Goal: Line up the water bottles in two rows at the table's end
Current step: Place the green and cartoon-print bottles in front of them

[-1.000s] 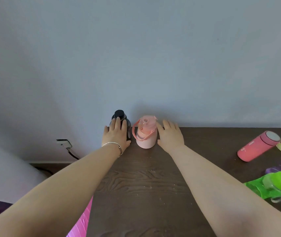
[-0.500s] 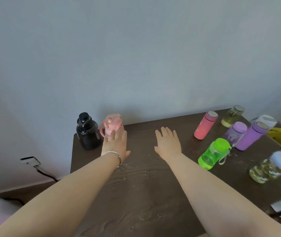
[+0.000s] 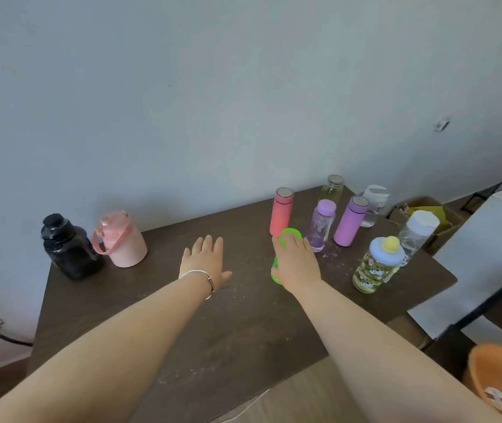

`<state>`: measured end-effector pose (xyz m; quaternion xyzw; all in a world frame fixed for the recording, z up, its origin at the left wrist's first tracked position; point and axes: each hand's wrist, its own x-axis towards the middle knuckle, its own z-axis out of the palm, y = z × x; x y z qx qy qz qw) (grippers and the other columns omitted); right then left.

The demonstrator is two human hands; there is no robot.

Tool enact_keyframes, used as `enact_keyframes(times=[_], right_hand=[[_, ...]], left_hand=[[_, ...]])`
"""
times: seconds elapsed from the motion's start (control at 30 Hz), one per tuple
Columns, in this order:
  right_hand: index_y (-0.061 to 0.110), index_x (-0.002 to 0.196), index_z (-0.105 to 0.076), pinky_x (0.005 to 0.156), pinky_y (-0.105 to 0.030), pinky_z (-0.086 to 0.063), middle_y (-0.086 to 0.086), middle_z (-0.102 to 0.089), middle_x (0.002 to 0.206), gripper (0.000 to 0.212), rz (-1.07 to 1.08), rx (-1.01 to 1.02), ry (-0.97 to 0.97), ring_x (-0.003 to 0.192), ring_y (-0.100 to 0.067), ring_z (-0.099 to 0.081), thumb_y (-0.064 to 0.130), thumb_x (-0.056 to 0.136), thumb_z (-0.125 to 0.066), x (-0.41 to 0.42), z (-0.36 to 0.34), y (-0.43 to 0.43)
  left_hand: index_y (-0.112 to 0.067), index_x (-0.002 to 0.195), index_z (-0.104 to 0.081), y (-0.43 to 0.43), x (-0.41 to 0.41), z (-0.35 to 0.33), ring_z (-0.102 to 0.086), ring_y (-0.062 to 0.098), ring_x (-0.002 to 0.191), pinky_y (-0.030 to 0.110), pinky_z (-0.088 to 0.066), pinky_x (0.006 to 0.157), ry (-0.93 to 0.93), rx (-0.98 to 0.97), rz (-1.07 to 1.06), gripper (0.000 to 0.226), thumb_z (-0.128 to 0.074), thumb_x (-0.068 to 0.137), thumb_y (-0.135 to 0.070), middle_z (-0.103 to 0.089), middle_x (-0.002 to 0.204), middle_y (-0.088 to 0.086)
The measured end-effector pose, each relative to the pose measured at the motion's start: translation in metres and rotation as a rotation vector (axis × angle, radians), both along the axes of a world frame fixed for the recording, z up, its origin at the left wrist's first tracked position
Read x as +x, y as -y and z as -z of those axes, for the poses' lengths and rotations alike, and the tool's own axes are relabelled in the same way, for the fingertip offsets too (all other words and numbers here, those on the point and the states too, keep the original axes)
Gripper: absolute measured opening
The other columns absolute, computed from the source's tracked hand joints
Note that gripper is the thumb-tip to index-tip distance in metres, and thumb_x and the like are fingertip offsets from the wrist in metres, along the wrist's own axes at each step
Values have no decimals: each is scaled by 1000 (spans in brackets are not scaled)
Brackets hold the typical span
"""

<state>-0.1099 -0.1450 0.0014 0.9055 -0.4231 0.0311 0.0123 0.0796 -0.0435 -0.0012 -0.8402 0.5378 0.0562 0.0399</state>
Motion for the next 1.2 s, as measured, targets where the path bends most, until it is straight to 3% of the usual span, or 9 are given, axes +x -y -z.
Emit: enact_keyframes(times=[0.13, 0.27, 0.53, 0.67, 0.83, 0.97, 1.2], right_hand=[[13, 147, -34, 117, -48, -22, -11, -39, 148, 67, 10, -17, 24, 144, -30, -28, 30, 89, -64, -57, -7, 23], [14, 151, -30, 117, -47, -22, -11, -36, 150, 78, 34, -7, 25, 144, -30, -26, 36, 87, -68, -103, -9, 45], [15, 150, -29, 116, -47, -26, -9, -41, 144, 79, 189, 37, 56, 138, -28, -34, 40, 87, -69, -159, 1, 78], [13, 146, -30, 114, -44, -30, -13, -41, 146, 79, 289, 35, 82, 136, -31, -37, 45, 86, -70, -171, 6, 96], [14, 156, -15, 122, -44, -19, -13, -20, 163, 94, 475, 67, 125, 151, -30, -18, 52, 87, -67, -180, 15, 114], [13, 156, -14, 122, -42, -19, -14, -20, 163, 97, 609, 69, 211, 150, -31, -19, 51, 86, -70, -184, 24, 123], [13, 154, -18, 111, -45, -38, -15, -33, 153, 93, 709, 194, 442, 140, -34, -33, 36, 85, -75, -191, 37, 127]], left_hand=[[-19, 153, -5, 23, -51, -7, -8, 29, 149, 48, -19, 118, -13, -30, 5, 89, -54, 89, -56, -9, 161, 8], [-19, 153, -7, 41, -85, -12, -10, 29, 148, 48, -21, 118, -11, -42, 3, 90, -56, 88, -56, -11, 161, 8], [-19, 152, -12, 84, -117, -12, -21, 30, 145, 46, -31, 111, -46, -66, 47, 92, -62, 84, -56, -19, 158, 8], [-19, 149, -18, 110, -117, -7, -34, 31, 136, 46, -41, 101, -146, -101, 29, 93, -68, 80, -54, -30, 151, 7], [-17, 149, -20, 136, -116, 8, -42, 33, 128, 46, -44, 96, -341, -125, -38, 95, -72, 77, -50, -36, 145, 10], [-15, 145, -25, 149, -116, 23, -51, 34, 119, 43, -46, 92, -482, -156, -100, 90, -74, 76, -45, -43, 137, 13], [-13, 132, -38, 159, -116, 36, -58, 35, 103, 42, -50, 84, -586, -245, -162, 75, -79, 73, -34, -51, 127, 13]])
